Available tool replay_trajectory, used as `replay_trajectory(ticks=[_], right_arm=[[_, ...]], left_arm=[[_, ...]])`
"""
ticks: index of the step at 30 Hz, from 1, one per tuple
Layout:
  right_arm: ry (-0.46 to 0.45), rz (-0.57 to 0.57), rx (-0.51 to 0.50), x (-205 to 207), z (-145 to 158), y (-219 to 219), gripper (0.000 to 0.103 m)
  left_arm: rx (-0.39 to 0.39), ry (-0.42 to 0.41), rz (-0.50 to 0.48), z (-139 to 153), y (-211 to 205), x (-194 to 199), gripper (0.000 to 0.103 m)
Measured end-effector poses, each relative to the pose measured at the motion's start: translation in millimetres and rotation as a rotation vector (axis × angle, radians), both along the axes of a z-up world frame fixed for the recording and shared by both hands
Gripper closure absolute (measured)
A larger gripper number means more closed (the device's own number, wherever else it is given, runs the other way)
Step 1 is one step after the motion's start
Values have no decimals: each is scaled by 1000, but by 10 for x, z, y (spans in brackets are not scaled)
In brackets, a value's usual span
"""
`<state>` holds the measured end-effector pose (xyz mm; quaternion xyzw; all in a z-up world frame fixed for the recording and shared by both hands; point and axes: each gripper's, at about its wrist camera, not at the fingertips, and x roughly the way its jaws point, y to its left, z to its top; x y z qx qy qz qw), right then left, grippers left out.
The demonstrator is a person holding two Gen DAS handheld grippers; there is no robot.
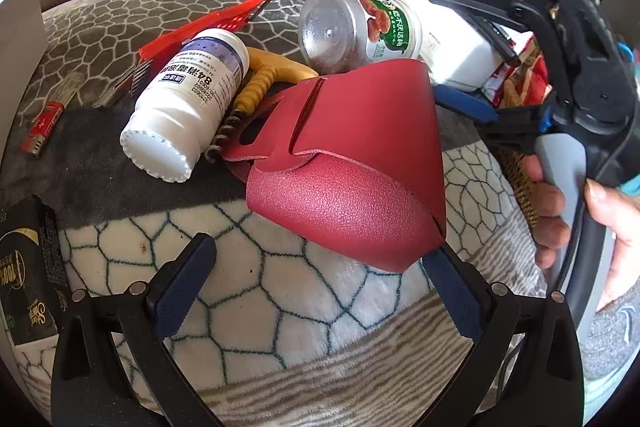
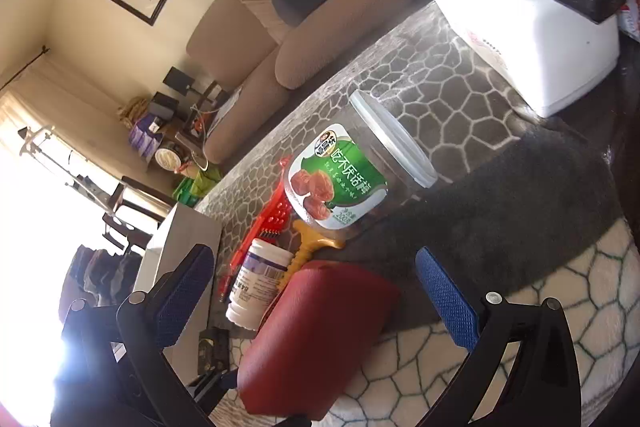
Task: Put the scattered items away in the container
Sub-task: 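Lower the left tool onto the red leather pouch and close it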
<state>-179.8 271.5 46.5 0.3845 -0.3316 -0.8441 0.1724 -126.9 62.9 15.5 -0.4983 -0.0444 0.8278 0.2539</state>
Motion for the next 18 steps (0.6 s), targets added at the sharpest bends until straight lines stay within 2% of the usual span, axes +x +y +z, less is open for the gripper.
replay_trajectory(ticks=[3,7,10,13,18], right_arm=[[-39,69,43,-176,-60,-112,0],[-83,196,18,-147,-129,-321,0],[-86,289,9,48,-89,-477,0],[-95,361,-55,329,-72,-635,0],[-107,354,-21,819,-16,-905,0]], left_arm=[[2,-5,5,-2,5,5,0],[2,-16,-28,16,-45,104,0],[1,-17,-75,50,-119,258,0],[-5,-26,-130,67,-197,465,0],[-43,-24,-180,114,-347,884,0]])
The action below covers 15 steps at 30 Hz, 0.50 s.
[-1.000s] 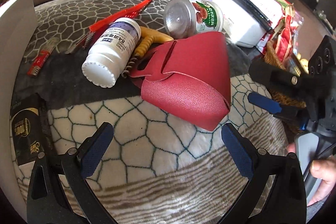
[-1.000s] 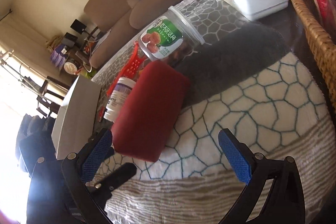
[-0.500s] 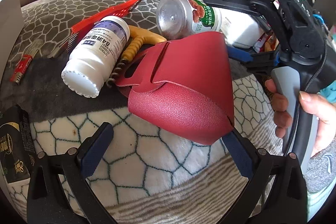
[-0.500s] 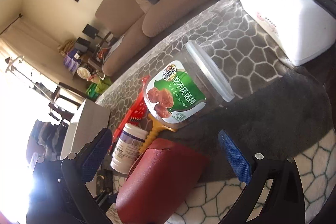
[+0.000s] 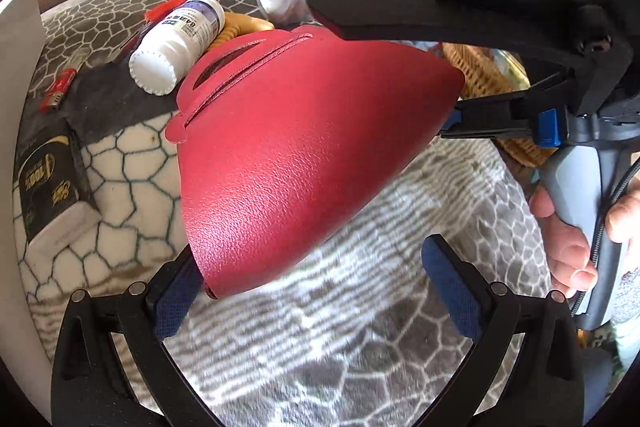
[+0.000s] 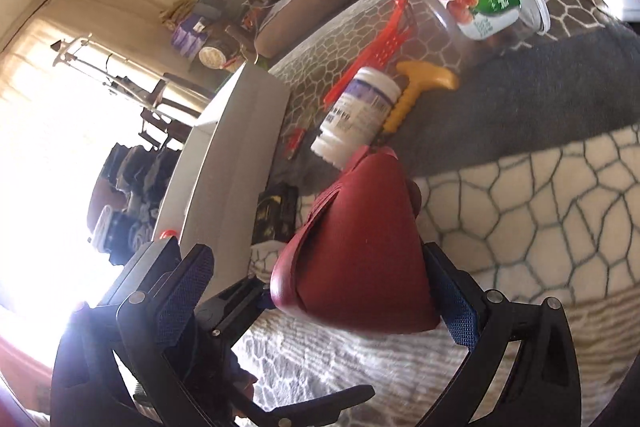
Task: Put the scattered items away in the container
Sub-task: 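Lower the left tool onto the red leather pouch and close it, then lift the red pouch with the left tool while the right tool also grips it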
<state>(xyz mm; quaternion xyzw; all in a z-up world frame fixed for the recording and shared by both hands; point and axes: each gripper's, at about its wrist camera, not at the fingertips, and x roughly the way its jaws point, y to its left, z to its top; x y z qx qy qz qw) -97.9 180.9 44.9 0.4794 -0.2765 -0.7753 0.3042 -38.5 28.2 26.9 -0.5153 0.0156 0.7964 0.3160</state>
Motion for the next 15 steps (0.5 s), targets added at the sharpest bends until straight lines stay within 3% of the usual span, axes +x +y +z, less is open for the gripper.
replay_trajectory(ticks=[7,11,15], right_arm=[[-75,38,-17,600,40,-342,0],[-184,32,-143,980,-150,-381,0],[-215,-21,-210,1204,-230,-301,0]], left_arm=[[11,-34,38,132,-320,647,0],[54,-30,111,211,-494,948,0],[65,10,119,256,-502,1122,0]])
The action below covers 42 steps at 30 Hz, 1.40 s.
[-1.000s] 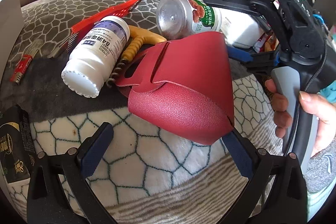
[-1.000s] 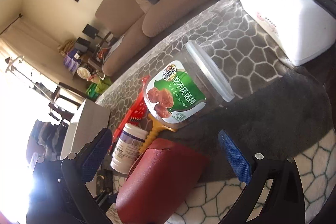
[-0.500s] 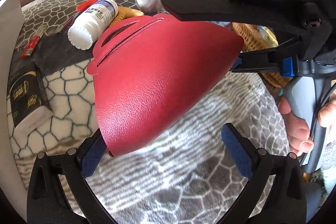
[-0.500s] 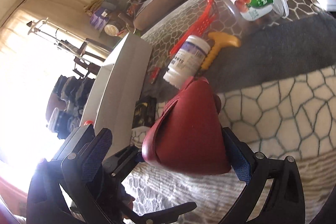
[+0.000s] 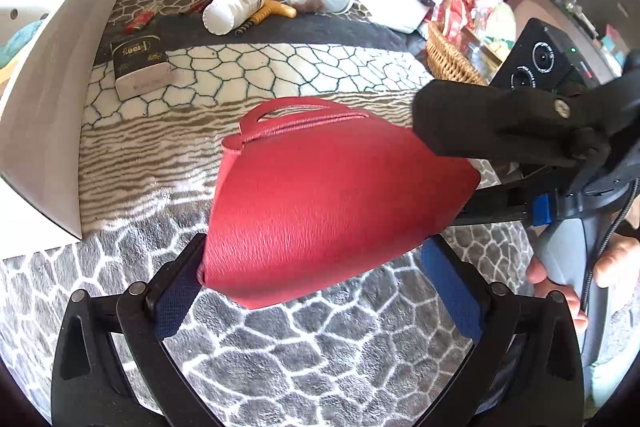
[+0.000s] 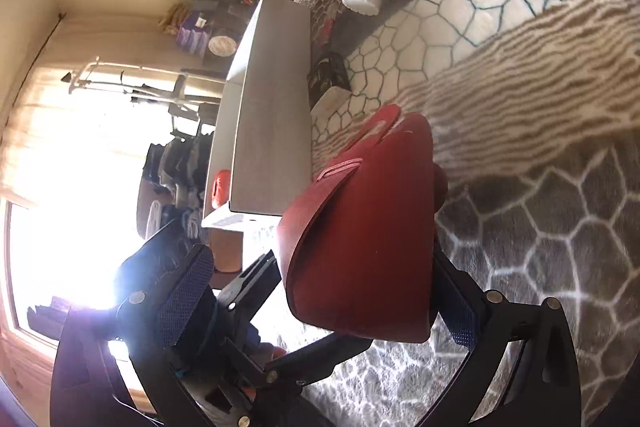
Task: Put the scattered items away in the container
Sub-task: 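Lift the red pouch with the left tool while the right tool also grips it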
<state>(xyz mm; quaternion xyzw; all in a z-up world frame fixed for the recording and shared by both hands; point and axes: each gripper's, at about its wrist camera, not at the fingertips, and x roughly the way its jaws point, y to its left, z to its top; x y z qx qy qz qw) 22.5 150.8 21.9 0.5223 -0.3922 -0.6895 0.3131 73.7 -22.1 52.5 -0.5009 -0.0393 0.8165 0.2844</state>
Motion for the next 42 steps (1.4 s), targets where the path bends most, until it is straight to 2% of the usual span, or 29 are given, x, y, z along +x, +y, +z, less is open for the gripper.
replay_trajectory(ticks=[3,6,9,12,13,16,18,21,23,28,35,42], right_arm=[[-11,-36,62,26,-26,77,0],[-32,-55,74,-17,-102,134,0],[-6,-44,137,-76,-123,126,0],[11,-24,161,-99,-166,78,0],[28,-21,171,-98,-153,52,0],[92,1,252,-87,-94,-41,4],[138,10,291,-79,-31,-89,9],[292,22,328,-19,208,-168,9],[395,25,357,39,389,-235,10],[508,-3,331,105,640,-296,11],[470,-21,252,6,679,-397,11],[509,-38,191,-9,886,-535,10]], left_arm=[[40,20,3,-7,18,4,0],[70,-15,4,-65,18,-102,0],[81,-46,30,-122,-1,-125,0],[150,-90,33,-187,-16,-187,0],[144,-84,39,-185,-3,-194,0],[105,-39,56,-122,18,-199,0],[128,-9,68,-35,-32,-216,1],[171,44,79,138,-126,-238,0],[170,95,79,264,-161,-226,0],[168,190,84,499,-255,-198,0],[202,207,126,577,-465,-261,0],[193,316,152,836,-607,-257,0]])
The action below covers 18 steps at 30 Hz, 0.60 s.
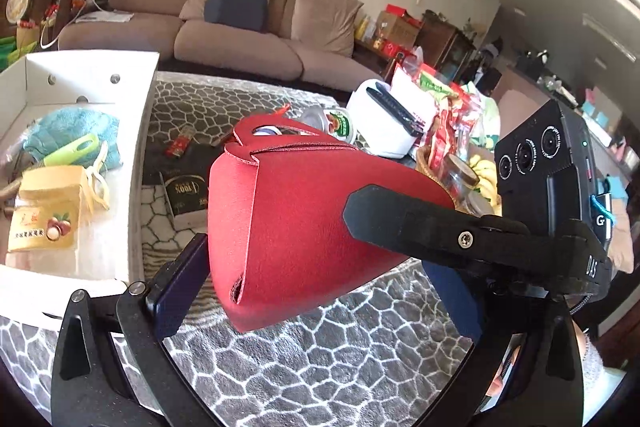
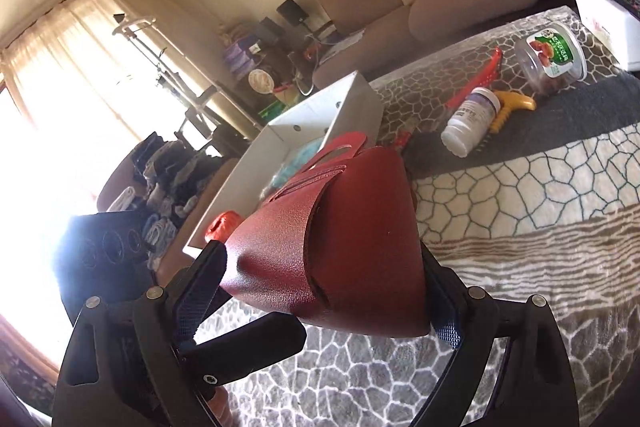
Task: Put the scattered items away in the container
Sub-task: 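Lift the red pouch with the left tool while the right tool also grips it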
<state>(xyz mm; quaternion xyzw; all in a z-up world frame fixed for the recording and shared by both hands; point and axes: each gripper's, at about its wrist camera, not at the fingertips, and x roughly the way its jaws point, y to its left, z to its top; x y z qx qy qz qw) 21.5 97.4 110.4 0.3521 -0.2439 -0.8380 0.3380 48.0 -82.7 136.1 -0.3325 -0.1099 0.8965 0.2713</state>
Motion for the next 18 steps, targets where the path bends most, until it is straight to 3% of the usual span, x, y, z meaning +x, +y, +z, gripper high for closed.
replay_trajectory(ticks=[5,10,14,18], right_arm=[[9,-10,-78,-105,118,-116,10],[-19,-4,-151,-490,257,-421,10],[-16,60,-118,-842,458,-947,9],[-39,100,-67,-1277,639,-1436,9]], left_arm=[[29,65,9,174,-220,-142,0],[63,90,30,302,-702,-467,0],[168,63,124,332,-1240,-802,0],[249,-59,146,288,-1711,-1347,0]])
